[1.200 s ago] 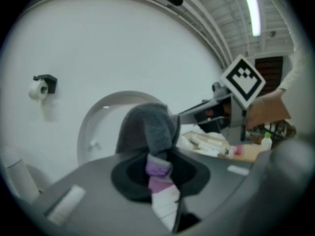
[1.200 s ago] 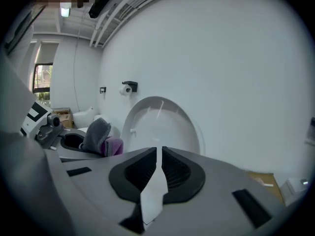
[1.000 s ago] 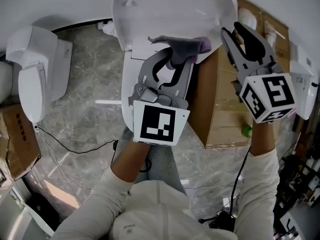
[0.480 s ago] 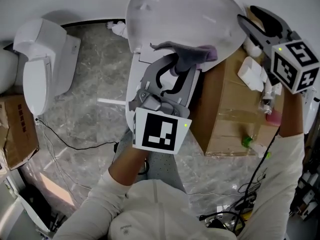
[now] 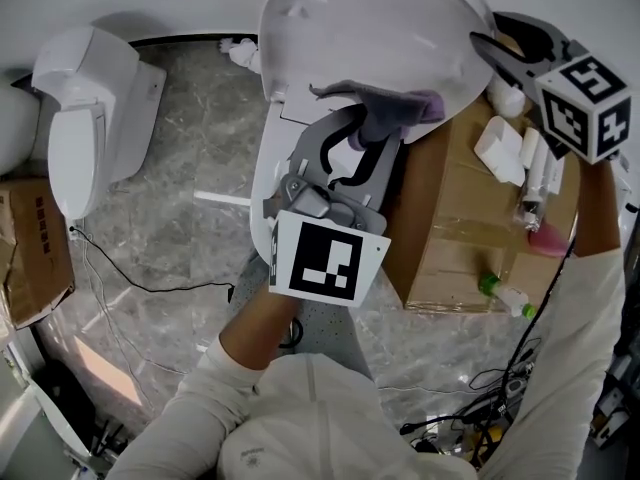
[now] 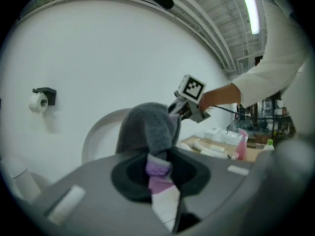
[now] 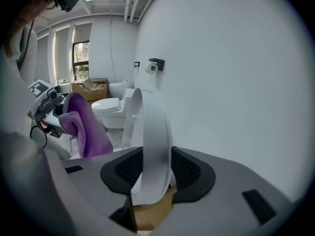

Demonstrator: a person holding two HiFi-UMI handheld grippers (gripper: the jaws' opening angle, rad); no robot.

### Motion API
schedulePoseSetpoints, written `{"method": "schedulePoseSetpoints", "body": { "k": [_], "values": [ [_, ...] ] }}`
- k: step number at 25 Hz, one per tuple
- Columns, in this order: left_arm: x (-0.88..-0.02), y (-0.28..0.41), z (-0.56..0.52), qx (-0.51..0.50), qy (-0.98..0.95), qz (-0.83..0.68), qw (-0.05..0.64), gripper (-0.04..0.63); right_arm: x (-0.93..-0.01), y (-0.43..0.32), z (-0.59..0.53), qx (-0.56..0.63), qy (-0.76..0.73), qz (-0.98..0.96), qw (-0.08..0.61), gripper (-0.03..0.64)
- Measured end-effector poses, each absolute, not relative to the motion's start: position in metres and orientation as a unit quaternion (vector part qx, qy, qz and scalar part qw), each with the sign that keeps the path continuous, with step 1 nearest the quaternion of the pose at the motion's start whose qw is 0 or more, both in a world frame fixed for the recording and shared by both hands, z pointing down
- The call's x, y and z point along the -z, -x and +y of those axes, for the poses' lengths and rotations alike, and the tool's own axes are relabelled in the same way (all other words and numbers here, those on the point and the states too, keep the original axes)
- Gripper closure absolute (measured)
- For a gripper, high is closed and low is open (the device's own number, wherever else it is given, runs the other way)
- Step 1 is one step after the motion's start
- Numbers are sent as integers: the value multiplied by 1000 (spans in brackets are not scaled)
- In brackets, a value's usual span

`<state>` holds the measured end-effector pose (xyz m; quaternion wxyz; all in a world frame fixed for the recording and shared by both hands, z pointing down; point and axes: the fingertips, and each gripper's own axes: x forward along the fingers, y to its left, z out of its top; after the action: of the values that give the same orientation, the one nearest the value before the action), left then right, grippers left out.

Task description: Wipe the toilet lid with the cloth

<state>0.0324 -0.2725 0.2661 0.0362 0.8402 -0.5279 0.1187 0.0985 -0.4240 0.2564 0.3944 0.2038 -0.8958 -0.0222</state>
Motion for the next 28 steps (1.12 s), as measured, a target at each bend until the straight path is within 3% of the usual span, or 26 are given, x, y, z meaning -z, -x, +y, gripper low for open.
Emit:
{"method": "schedulePoseSetpoints", "body": {
  "k": [15,28],
  "values": [
    [-246,-53,-217,-106,-853,-510,35,529,-251,-99,-341,84,-226,-887,394,442],
    [-253,-32,-96,-103,-870,-480,43,529,-277,-96,-203,159,-254,-844,444,439]
  ]
}}
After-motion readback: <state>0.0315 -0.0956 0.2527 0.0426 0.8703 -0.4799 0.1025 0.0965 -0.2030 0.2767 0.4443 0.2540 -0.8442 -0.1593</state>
